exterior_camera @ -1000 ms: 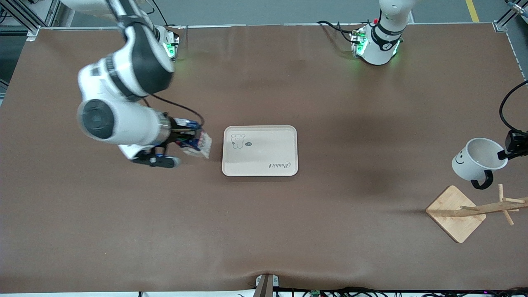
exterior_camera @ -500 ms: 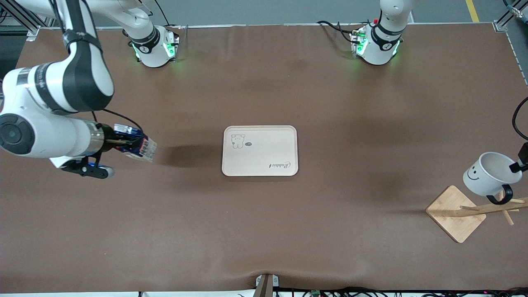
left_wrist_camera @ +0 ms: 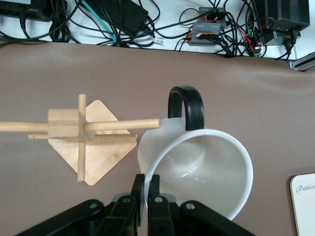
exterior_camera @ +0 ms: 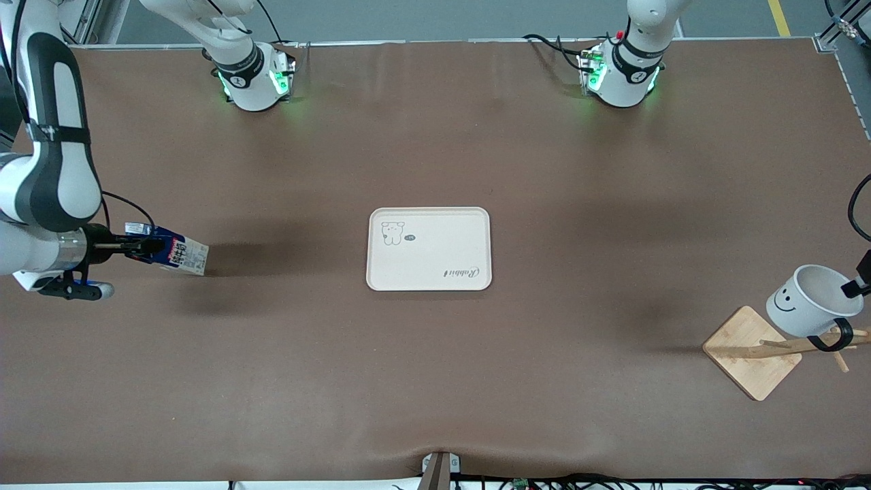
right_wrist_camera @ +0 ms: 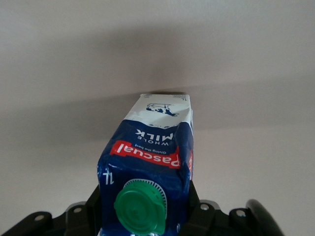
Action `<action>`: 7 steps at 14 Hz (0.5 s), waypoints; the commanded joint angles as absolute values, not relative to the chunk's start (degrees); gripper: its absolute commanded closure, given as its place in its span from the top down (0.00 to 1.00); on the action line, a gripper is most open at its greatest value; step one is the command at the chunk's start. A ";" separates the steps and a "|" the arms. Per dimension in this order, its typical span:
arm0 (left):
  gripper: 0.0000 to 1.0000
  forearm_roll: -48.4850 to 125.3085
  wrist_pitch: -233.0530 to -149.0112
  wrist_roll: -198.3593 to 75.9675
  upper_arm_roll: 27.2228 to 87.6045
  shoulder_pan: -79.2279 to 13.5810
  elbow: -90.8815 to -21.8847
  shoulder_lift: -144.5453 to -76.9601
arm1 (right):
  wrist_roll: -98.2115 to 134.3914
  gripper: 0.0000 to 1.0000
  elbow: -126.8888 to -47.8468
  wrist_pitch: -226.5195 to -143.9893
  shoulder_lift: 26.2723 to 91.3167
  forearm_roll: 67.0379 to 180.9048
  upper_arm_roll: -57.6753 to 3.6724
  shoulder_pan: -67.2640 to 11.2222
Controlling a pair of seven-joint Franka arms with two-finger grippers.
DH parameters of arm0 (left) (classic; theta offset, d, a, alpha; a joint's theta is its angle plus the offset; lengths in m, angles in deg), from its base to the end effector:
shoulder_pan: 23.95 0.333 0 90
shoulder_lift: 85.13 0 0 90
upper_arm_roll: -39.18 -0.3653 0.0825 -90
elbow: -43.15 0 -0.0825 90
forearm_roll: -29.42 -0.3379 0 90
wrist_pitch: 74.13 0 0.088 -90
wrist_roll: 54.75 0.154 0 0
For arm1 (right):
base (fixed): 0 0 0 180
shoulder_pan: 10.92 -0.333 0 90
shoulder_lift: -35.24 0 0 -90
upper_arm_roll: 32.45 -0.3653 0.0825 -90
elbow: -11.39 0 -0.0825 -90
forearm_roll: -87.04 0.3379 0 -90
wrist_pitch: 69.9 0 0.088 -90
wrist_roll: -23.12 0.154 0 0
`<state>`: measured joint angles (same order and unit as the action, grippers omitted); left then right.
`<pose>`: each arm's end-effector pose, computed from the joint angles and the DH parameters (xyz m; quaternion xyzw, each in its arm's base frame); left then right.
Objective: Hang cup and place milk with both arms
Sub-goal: 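Hook the mug handle onto the stand peg while the right gripper carries milk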
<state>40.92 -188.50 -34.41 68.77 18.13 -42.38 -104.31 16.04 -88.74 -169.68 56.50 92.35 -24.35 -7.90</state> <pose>0.6290 0.1683 0.5374 0.9792 -0.0153 0.1483 0.1378 0.5591 -0.0899 0.3641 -0.9812 0.0509 0.1801 0.0465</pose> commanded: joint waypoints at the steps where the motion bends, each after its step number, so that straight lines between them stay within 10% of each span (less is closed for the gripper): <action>1: 0.00 43.30 -189.09 -34.18 69.06 19.21 -42.36 -104.82 | 11.55 0.00 -93.29 -171.76 53.79 92.05 -25.68 -6.35; 4: 0.00 44.09 -189.09 -34.18 69.06 20.34 -42.36 -105.78 | 10.20 0.00 -93.29 -171.67 53.87 92.22 -25.68 -6.18; 7: 0.00 45.68 -189.01 -33.92 68.97 20.87 -42.63 -106.40 | 10.20 0.23 -93.29 -171.67 54.05 92.31 -25.60 -6.18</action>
